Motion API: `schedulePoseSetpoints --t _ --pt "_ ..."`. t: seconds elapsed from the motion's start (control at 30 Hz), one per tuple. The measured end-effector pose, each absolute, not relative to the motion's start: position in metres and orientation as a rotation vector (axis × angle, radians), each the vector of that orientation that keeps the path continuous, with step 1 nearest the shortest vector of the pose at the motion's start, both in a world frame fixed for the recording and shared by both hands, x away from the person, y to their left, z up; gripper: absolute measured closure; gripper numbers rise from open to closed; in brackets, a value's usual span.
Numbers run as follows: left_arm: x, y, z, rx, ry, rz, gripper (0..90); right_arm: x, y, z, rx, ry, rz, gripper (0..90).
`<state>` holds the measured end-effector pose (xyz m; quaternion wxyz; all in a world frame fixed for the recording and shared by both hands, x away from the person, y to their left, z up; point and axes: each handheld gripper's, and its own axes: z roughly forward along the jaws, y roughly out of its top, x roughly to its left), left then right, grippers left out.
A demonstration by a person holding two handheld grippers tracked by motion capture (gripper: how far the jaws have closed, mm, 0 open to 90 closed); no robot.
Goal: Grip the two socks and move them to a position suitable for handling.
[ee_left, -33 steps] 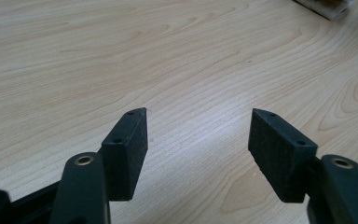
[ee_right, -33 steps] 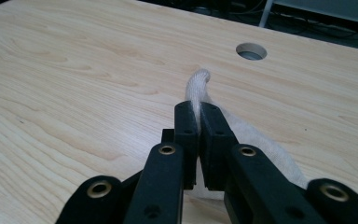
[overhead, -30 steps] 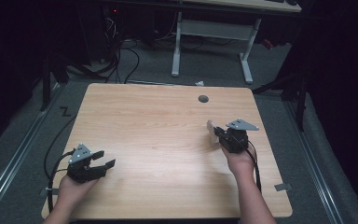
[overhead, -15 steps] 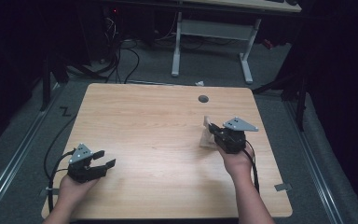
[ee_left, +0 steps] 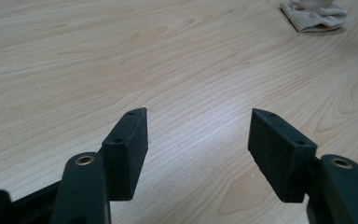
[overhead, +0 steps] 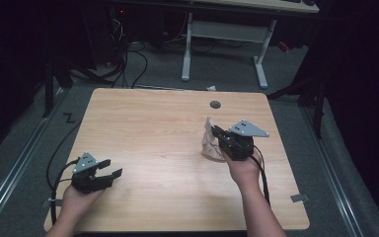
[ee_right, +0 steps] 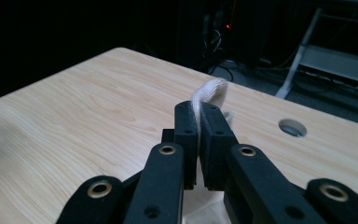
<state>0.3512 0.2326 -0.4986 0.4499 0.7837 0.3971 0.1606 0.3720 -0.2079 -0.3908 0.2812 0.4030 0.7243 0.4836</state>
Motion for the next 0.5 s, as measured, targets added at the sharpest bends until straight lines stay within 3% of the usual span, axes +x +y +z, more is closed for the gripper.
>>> schedulePoseSetpoints --t 0.5 --pt "0.351 0.232 -0.499 1.939 0.978 0.396 38.3 0.37 -0.168 -0.401 1.019 2.03 1.336 86.8"
